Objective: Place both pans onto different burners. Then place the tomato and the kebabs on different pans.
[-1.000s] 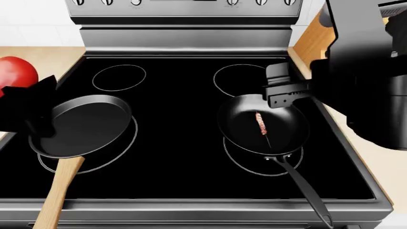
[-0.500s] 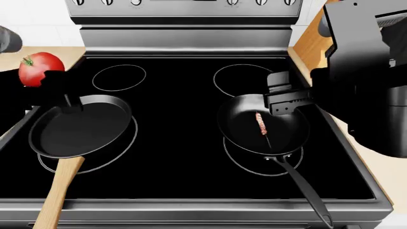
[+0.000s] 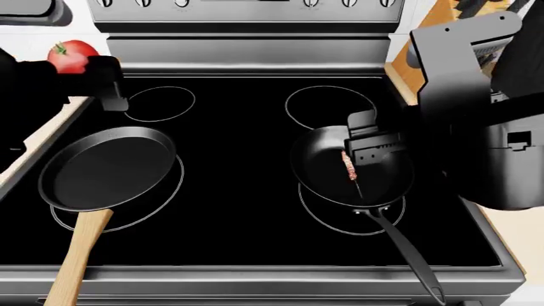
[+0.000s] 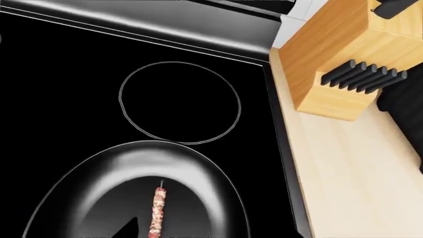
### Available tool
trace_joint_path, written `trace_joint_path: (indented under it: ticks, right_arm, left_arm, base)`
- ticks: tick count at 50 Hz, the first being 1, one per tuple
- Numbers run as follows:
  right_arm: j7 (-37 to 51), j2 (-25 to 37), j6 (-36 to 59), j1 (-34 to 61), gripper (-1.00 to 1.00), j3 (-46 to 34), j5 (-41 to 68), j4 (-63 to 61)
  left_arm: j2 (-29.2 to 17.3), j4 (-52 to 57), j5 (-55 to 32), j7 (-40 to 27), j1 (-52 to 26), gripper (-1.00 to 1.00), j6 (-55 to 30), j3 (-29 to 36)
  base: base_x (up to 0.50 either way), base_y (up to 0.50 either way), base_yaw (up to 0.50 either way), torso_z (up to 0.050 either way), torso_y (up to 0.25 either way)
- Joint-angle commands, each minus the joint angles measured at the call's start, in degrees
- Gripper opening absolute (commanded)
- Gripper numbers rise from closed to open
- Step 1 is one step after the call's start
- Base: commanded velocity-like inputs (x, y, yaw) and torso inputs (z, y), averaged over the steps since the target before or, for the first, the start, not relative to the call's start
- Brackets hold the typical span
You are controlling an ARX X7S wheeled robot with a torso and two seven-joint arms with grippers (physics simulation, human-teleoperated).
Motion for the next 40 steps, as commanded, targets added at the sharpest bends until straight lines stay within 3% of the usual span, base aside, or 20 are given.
trace_joint_path:
  ticks: [1, 13, 40]
  right_arm:
    - [1.08, -0.03, 2.01, 2.98, 1.0, 0.16, 1.9, 0.54]
    - [6.37, 0.35, 6.06, 14.04, 1.0, 2.44, 8.54, -0.75]
    - [7.23, 1.04, 8.53, 18.42, 1.0, 2.6, 9.58, -1.35]
  left_arm:
    - [4.71, -5.81, 4.91, 1.33, -1.36, -1.0, 0.08, 2.99]
    - [6.0, -6.62, 6.53, 2.07, 0.48, -1.0, 1.11, 4.11]
    - [6.8, -8.75, 6.93, -1.78, -1.8, -1.0, -6.78, 8.74]
  base:
    - [0.0, 0.0, 0.0, 0.0, 0.0]
    - [0.0, 0.0, 0.0, 0.0, 0.001]
    - [0.0, 0.0, 0.0, 0.0, 0.0]
